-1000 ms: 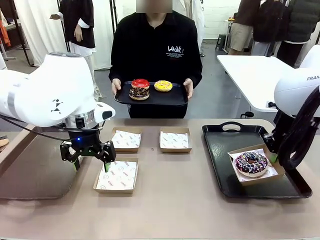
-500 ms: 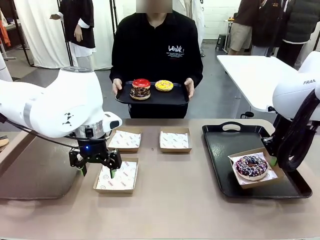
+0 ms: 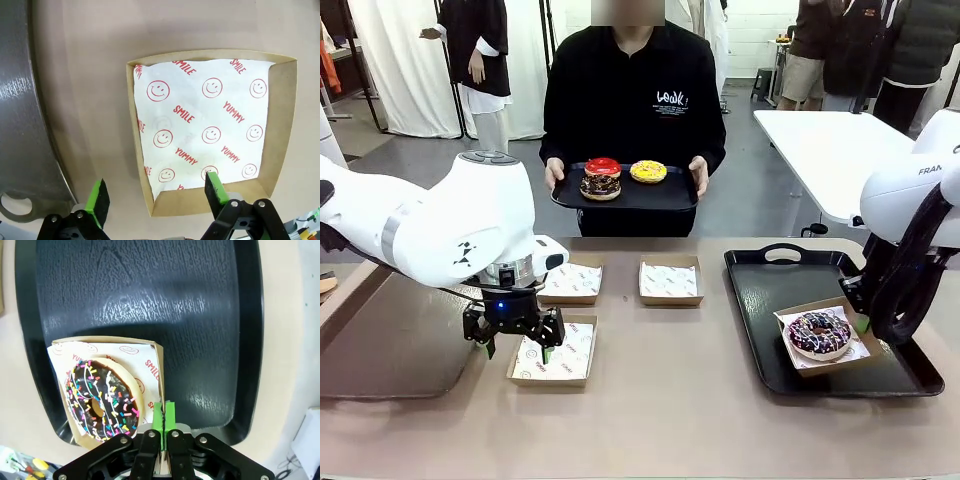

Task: Individually package the donuts and arrange them on the tray.
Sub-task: Place the picked Paper togo box on the Handle tray while simultaneously picking up another Paper togo box from the table with the other hand.

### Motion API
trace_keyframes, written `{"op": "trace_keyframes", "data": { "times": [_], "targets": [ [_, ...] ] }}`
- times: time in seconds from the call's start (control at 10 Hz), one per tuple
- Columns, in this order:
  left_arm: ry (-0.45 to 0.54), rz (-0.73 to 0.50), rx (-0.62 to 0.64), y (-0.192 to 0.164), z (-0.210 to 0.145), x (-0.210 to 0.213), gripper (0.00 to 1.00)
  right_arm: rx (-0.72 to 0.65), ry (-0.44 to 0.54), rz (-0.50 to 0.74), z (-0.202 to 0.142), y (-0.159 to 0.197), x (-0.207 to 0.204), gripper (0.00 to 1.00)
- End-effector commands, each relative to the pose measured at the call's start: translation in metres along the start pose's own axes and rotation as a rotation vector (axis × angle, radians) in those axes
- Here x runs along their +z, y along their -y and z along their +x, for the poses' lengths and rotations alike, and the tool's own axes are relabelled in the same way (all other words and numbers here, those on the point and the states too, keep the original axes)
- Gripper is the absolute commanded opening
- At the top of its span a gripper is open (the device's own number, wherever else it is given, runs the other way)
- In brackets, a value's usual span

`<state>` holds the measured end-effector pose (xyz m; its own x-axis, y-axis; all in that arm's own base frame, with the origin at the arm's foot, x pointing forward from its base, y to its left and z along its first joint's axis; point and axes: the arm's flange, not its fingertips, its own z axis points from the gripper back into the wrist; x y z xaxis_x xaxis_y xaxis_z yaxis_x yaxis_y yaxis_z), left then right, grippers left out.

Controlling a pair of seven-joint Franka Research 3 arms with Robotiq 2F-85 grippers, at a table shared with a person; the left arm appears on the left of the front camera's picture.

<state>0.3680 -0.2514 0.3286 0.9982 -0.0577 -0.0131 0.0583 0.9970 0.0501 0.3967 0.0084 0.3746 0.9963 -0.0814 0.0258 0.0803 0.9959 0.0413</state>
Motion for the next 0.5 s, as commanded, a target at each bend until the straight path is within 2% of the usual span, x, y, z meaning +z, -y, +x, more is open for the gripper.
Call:
{"op": "trace_keyframes", "data": {
  "times": [0.0, 0.4],
  "targets": [
    [0.056, 0.003, 0.036, 0.0069, 0.0064, -0.0024, 1.0, -0.022, 0.026, 0.018, 0.0005, -0.0081, -0.0115, 0.01],
    [0.13, -0.02, 0.052, 0.0003, 0.0117, -0.0082, 1.0, -0.028, 0.041, 0.032, 0.0027, -0.0082, -0.0127, 0.01]
  ]
}}
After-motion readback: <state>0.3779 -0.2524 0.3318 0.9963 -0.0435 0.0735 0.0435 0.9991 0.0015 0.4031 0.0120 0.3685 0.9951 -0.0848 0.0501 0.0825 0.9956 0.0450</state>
